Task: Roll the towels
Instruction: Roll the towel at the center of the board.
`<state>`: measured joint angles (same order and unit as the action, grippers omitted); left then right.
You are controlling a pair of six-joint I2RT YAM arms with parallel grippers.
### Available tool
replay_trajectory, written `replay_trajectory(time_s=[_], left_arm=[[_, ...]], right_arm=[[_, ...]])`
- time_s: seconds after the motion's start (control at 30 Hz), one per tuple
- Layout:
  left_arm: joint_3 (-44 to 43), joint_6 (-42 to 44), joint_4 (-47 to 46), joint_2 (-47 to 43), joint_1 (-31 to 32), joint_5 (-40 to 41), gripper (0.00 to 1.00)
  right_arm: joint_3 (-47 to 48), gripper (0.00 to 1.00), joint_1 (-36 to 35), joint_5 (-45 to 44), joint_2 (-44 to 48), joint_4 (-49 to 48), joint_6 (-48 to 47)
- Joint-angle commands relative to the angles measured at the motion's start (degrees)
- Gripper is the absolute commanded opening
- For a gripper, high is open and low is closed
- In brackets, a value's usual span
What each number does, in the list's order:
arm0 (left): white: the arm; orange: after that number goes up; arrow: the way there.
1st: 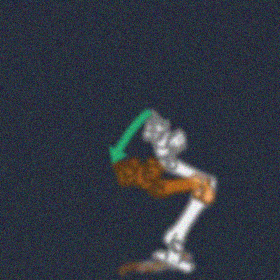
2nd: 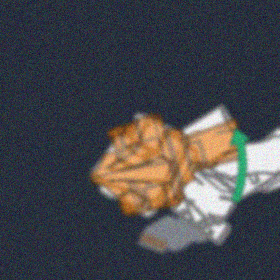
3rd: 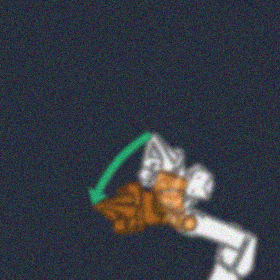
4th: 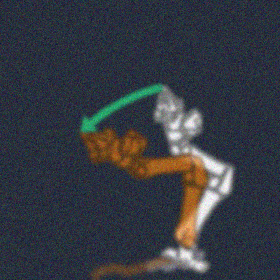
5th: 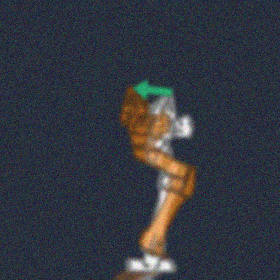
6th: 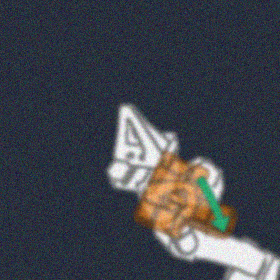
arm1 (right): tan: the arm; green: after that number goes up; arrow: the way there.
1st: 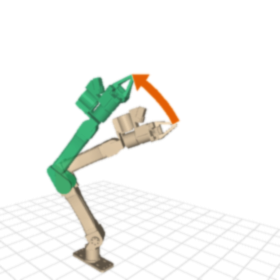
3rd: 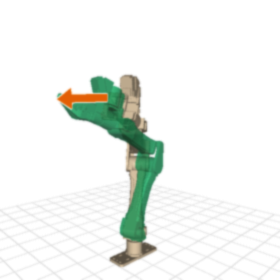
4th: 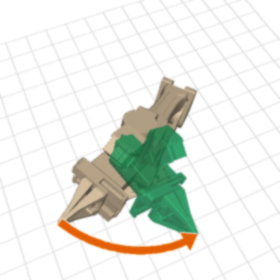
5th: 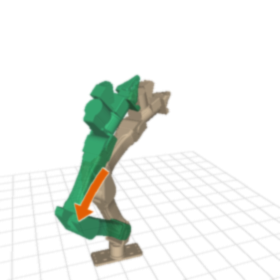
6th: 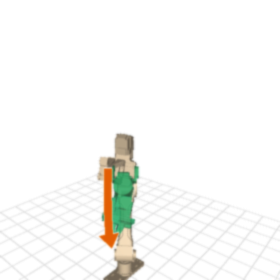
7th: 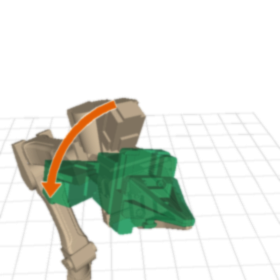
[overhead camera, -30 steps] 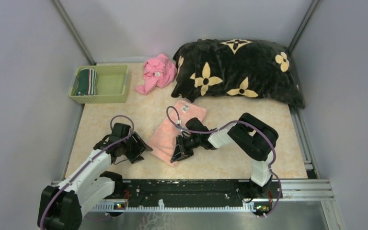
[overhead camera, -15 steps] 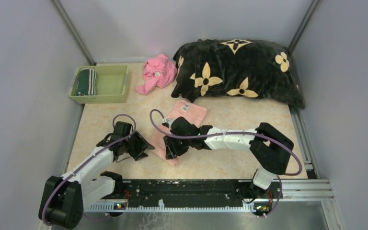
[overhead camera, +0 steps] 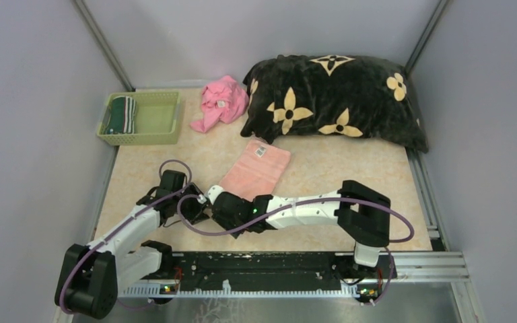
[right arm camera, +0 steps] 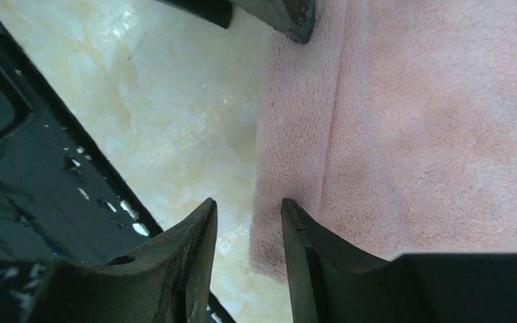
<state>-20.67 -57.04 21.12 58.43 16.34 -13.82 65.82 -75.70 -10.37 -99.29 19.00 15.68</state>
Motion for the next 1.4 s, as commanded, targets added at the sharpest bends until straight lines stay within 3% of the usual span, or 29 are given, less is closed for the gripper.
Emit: replay_trajectory(time_s=[0.0, 0.3, 0.67, 0.87, 1.03, 1.17, 1.37], left_arm=[[2.12, 0.98, 2.2, 1.49, -0.17, 3.72, 0.58], [2.03, 1.34, 2.27, 1.75, -0.19, 4.13, 0.59], [0.94, 2.38, 2.45, 3.24, -0.19, 5.04, 0.6], [-0.18, 2.94, 1.42, 6.58, -0.17, 4.57, 0.61], [-2.41, 3.83, 4.58, 5.59, -0.17, 6.18, 0.65], [-5.75, 4.92, 9.72, 0.69, -0.24, 9.54, 0.73], [-6.32, 5.4, 11.73, -3.31, -0.25, 11.43, 0.75]], right_arm=[[3.08, 0.4, -1.47, -4.21, -3.12, 0.27, -3.24], [3.65, 0.41, -2.08, -12.97, -7.48, 3.43, -3.37], [1.81, 0.41, -2.22, -14.75, -11.05, 4.07, -3.9], [-0.31, 0.31, -2.28, -14.2, -12.09, 3.9, -3.57], [-1.19, 0.12, -1.61, -5.43, -9.26, 0.75, -3.31], [-2.73, 0.0, 1.72, 9.33, -5.09, -5.16, -0.91], [-5.25, 0.0, 7.11, 22.23, -2.36, -12.62, 3.42]])
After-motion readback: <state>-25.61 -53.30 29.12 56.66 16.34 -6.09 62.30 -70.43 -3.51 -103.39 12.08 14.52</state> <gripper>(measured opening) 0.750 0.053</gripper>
